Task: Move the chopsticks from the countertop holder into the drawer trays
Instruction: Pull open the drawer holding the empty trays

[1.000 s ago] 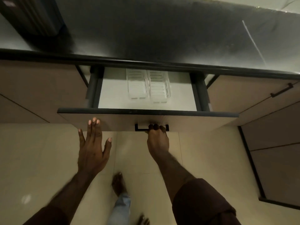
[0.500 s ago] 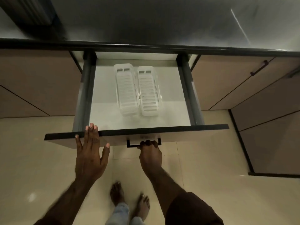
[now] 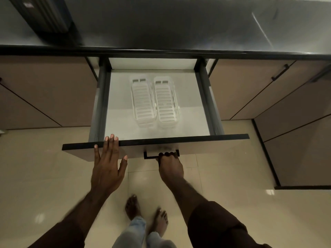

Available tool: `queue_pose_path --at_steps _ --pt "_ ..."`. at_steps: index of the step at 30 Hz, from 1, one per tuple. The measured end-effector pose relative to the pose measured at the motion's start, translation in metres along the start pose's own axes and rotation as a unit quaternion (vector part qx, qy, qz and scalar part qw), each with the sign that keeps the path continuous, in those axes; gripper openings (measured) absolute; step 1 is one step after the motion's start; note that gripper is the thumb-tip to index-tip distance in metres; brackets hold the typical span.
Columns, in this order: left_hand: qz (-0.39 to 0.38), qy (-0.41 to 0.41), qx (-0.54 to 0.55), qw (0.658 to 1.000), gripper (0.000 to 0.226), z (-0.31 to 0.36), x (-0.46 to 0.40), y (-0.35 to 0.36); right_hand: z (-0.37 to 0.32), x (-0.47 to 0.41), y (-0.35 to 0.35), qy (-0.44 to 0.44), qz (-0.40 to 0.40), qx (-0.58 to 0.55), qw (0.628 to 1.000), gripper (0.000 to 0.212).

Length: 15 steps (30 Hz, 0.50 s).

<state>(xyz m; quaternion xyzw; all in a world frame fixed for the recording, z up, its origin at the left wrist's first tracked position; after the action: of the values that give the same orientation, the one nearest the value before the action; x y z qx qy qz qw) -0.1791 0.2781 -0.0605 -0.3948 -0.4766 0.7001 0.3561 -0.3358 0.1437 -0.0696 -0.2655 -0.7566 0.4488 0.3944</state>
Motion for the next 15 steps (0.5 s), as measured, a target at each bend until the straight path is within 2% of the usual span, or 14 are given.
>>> queue_pose_path --at_steps 4,9,15 --pt "0.002 0.001 0.0 1.0 0.067 0.002 0.001 -0.013 -0.003 0.014 -0.017 0.0 0.029 -0.018 0.999 0.032" --pt "0.016 0.018 0.001 1.0 0.066 0.008 -0.01 -0.045 -0.025 0.026 -0.065 -0.036 0.117 -0.02 0.992 0.03" --pt "0.07 0.052 0.01 0.996 0.061 0.002 -0.041 -0.103 -0.073 0.025 -0.126 -0.061 0.182 -0.024 0.981 0.038"
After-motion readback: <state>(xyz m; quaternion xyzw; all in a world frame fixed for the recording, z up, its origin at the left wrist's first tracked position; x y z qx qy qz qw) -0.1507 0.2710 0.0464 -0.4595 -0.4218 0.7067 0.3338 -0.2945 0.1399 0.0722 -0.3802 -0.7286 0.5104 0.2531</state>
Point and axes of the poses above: each hand's wrist, its own x-axis away from the middle knuckle, its own y-axis out of the palm, z = x × y, the point moved 2 cm from there along -x, towards the middle knuckle, and after that the axes turned 5 degrees about y, right-handed, at the moved point
